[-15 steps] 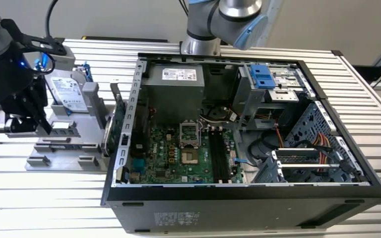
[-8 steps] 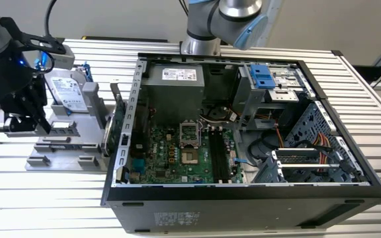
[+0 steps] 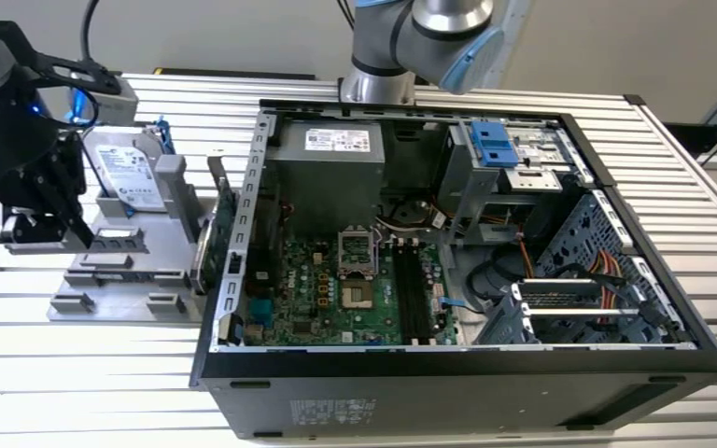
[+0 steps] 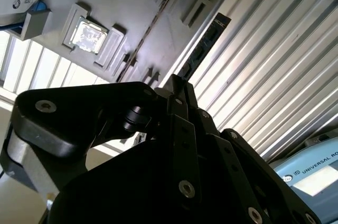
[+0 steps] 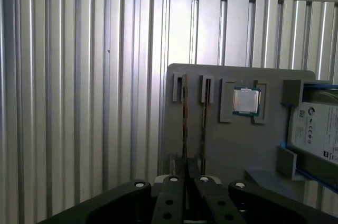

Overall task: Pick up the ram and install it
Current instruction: 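Pick up the ram and move it above insertion slot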

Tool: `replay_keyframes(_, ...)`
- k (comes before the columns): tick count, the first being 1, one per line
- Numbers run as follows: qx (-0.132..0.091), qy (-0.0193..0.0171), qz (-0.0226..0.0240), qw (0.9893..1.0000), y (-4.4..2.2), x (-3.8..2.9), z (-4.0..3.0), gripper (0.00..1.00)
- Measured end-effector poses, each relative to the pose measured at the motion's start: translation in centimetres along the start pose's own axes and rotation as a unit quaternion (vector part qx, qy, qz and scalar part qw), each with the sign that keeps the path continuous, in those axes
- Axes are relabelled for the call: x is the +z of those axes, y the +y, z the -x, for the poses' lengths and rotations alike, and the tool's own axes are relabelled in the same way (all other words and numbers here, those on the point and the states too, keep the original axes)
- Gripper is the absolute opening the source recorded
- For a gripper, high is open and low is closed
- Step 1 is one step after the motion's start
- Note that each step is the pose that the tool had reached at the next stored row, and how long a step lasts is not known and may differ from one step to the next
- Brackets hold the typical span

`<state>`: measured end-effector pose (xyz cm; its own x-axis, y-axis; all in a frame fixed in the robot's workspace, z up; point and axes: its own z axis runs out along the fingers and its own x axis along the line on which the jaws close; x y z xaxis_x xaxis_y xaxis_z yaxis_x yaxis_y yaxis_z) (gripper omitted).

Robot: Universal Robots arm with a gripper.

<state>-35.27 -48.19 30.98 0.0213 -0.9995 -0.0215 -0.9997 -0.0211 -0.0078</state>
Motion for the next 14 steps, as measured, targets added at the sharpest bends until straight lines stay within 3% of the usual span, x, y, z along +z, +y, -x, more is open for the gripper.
replay_keyframes(14,0.000,0.0000,0.0000,1.0000,-0.01,-1.04,0.02,0.00)
